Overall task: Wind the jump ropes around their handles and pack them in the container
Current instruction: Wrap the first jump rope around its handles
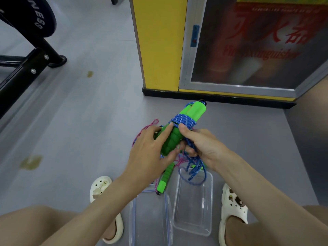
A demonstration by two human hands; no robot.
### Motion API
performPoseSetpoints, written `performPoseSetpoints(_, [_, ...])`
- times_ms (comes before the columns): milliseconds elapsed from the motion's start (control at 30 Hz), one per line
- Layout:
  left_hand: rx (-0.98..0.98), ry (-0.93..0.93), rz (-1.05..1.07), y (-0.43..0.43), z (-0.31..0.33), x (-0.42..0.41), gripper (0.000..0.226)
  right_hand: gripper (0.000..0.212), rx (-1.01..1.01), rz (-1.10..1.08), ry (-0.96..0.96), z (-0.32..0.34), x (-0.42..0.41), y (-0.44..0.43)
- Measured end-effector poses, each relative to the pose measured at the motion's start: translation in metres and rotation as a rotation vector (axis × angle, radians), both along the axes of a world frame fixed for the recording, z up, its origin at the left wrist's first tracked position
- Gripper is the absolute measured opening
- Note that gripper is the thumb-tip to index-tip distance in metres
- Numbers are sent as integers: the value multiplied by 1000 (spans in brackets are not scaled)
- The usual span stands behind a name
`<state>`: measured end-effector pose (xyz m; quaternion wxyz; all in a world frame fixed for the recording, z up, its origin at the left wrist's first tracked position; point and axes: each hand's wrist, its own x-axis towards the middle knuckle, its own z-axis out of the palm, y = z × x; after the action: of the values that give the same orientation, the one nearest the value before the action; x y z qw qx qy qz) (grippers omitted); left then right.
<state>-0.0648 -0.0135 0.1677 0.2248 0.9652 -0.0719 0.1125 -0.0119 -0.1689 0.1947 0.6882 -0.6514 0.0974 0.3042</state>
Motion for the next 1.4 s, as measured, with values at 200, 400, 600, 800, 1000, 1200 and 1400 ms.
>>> performPoseSetpoints(200, [-1020,586,231,17,34,16,43,54,-23,292,-76,5,-3,-5])
performPoseSetpoints(400, [-1255,972,53,14,26,5,53,54,-72,376,-123,4,-10,-3])
performPoseSetpoints(600, [-1232,713,286,12,29,12,39,44,-270,363,-209,0,-8,-1])
performPoseSetpoints(800, [-1281,501,474,31,32,22,38,9,-624,616,-287,-19,0,-16])
performPoseSetpoints(1000, [-1279,355,607,57,32,24,39,19,-1108,786,-391,-36,1,-31])
performPoseSetpoints(1200, [-1176,188,751,73,27,23,45,25,-1308,776,-348,-34,2,-40])
performPoseSetpoints(1400, [-1193,360,672,58,26,19,43,58,-1114,819,-365,-36,0,-40])
